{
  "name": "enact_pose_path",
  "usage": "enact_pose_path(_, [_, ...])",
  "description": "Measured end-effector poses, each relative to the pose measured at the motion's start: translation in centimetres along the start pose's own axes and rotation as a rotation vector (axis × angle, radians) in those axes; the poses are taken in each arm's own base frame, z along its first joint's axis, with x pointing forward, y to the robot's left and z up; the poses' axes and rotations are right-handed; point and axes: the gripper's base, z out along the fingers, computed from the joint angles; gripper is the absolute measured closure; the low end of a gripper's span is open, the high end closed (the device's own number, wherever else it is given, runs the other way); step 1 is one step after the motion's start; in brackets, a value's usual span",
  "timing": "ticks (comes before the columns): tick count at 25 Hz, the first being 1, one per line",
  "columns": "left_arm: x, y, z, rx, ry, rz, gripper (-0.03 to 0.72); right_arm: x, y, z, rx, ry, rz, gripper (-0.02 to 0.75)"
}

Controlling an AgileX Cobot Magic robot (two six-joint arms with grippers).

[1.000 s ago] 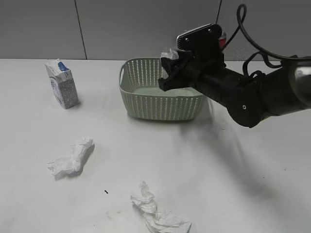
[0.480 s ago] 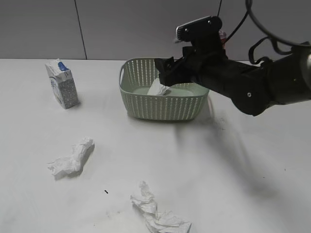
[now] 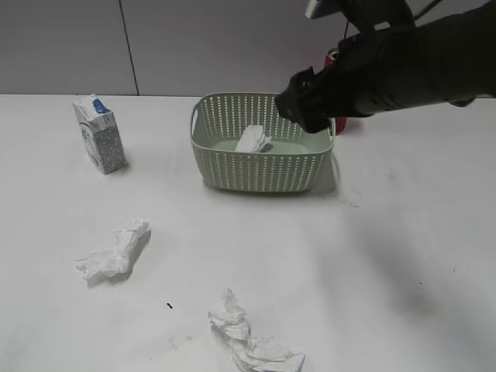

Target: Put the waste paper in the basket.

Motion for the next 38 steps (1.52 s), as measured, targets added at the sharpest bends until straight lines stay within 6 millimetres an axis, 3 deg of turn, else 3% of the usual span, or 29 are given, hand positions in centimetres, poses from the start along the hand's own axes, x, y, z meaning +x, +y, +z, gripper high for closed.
enact_pose_path(9, [0.0,0.0,0.0,0.0,0.0,0.0,0.098,4.0,1.3,-3.2,-0.115,0.559,0.127,0.164])
enact_pose_path(17, [0.0,0.0,0.0,-0.001,0.0,0.0,0.098,6.1,0.8,-5.4,-0.111,0.864,-0.023,0.166])
enact_pose_path(20, [0.0,0.0,0.0,-0.001,0.0,0.0,0.098,6.6,-0.5,-6.5,-0.069,0.859,-0.018,0.166])
enact_pose_path(24, [0.0,0.0,0.0,-0.001,0.0,0.0,0.098,7.7,-4.1,-8.8,0.024,0.826,0.115,0.166])
enact_pose_path(27, [0.0,0.0,0.0,-0.001,0.0,0.0,0.098,8.7,-5.5,-10.7,0.076,0.801,0.185,0.166])
enact_pose_path(38, [0.0,0.0,0.0,-0.001,0.0,0.0,0.098,15.0,-2.8,-18.2,0.135,0.615,0.237,0.167])
